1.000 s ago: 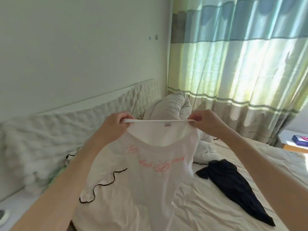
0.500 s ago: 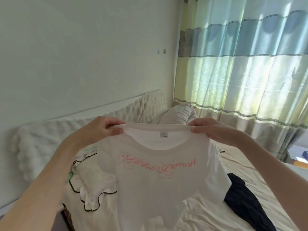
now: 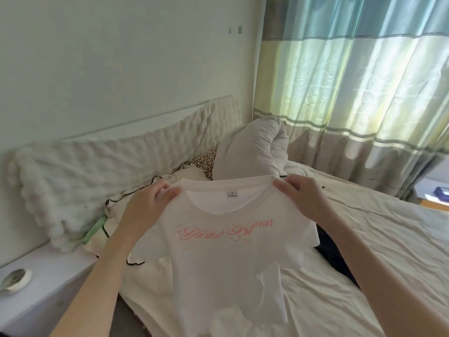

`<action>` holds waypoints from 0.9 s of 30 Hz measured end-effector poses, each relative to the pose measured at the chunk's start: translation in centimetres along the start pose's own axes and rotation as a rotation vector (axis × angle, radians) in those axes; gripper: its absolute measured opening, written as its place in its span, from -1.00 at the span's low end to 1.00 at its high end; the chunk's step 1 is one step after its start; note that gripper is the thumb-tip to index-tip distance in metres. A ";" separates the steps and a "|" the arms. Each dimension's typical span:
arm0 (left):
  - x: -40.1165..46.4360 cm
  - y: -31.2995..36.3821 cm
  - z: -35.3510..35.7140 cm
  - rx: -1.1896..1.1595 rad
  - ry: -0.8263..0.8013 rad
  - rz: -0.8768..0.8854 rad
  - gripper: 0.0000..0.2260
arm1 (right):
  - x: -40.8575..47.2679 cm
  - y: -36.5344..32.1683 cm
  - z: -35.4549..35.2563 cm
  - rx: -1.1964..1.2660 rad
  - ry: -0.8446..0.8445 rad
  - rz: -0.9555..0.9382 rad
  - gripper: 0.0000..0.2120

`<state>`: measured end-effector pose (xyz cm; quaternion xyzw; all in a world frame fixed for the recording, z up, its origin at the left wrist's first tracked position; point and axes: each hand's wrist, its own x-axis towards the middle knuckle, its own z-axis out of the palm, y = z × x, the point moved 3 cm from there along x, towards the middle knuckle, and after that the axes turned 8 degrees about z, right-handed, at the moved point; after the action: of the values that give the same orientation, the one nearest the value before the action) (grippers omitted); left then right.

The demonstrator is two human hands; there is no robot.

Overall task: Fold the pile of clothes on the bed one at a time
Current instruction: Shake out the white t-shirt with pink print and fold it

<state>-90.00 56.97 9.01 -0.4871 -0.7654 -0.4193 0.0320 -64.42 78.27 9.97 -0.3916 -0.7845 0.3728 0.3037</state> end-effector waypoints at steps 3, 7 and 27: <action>-4.7 -2.0 3.1 -0.044 -0.098 -0.061 -0.75 | -3.2 4.4 2.1 -0.019 -0.074 0.080 -0.59; -10.8 -3.5 6.1 -0.124 -0.313 -0.185 -0.80 | -7.8 9.3 3.4 -0.101 -0.241 0.190 -0.61; -3.2 -11.3 22.5 0.174 -0.601 -0.247 -0.78 | 3.2 24.6 9.5 -0.356 -0.357 0.402 -0.82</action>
<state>-88.97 67.90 -13.89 -0.4881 -0.8268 -0.1906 -0.2047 -63.81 87.83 -14.82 -0.5140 -0.7853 0.3450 0.0085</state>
